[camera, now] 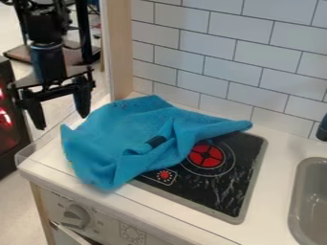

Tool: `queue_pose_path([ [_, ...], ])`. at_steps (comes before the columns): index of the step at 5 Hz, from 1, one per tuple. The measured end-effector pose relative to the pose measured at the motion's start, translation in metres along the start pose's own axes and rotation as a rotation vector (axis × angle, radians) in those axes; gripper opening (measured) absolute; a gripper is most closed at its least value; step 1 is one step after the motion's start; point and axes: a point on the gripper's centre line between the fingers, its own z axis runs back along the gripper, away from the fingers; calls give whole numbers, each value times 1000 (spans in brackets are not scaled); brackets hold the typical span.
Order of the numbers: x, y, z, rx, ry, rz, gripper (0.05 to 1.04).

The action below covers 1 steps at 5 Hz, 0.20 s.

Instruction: Unfold the cloth from right to left

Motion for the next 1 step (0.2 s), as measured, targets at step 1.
queue_pose_path([
  [1,0,0,0,1,1,0,999],
])
